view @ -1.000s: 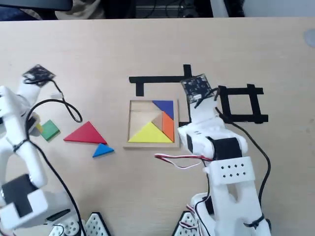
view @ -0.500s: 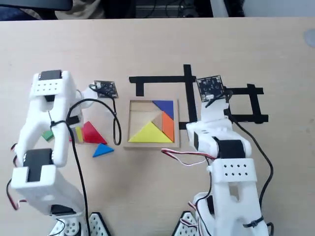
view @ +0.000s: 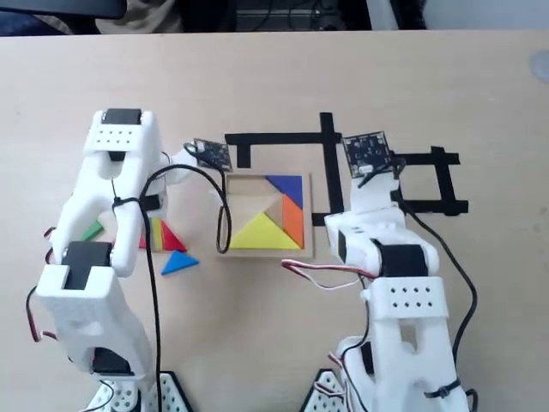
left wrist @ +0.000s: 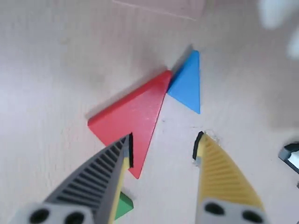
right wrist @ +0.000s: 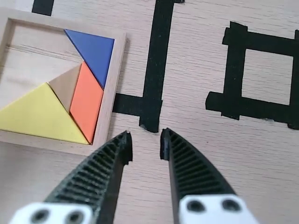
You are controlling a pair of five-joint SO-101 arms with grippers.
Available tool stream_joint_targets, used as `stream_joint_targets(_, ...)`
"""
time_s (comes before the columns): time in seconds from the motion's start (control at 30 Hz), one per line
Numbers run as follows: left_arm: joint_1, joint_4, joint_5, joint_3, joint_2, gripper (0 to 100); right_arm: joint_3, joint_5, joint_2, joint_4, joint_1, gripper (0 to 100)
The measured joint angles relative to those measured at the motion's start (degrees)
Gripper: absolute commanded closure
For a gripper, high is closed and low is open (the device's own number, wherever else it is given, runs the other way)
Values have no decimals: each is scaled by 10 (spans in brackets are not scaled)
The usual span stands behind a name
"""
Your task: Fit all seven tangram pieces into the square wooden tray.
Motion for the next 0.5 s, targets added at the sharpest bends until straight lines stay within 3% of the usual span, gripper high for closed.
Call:
stream_joint_targets(0.23, -25, -9, 3, -27, 4, 756, 0, 0, 0, 0, 0, 878)
stream_joint_targets(0.37, -30, -21, -16, -28, 43, 655, 2, 0, 0, 0, 0, 878)
stream_joint_targets(0.5, -42, -35, -17, -59, 92, 641, 2, 0, 0, 0, 0, 878)
